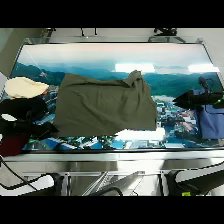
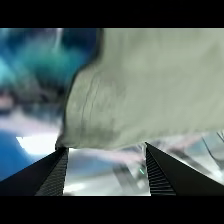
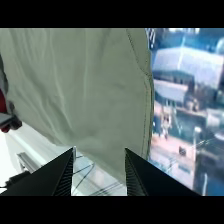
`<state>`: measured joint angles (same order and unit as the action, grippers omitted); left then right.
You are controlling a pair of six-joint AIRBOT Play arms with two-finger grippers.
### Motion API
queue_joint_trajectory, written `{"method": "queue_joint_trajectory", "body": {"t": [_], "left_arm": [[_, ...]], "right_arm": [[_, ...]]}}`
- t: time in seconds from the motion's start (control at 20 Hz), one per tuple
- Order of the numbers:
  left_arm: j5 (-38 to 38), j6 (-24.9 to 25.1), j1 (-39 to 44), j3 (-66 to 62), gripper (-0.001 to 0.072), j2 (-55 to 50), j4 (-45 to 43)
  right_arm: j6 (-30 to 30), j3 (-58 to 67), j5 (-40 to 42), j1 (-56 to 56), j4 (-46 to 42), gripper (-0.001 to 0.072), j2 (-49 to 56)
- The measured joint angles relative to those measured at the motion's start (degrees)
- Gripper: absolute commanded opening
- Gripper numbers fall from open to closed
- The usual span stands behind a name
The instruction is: Fold the shirts.
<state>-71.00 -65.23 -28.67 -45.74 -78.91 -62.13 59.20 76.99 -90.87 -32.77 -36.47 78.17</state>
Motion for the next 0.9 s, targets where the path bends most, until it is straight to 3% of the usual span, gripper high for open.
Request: {"method": "queue_joint_trajectory", "body": {"t": [0.25,0.9], "left_arm": [[-5.4,0.9,-0.2,-6.8,0.0522,-0.2,-2.4],[-5.4,3.1,-0.1,-9.2,0.0521,-11.3,0.1]], "right_arm": [[0.3,-1.4,-1.4,-3.8,0.1,0.0366,-0.2],[0.7,-16.5,-0.6,-7.8,-2.5,0.0367,-1.1]]}}
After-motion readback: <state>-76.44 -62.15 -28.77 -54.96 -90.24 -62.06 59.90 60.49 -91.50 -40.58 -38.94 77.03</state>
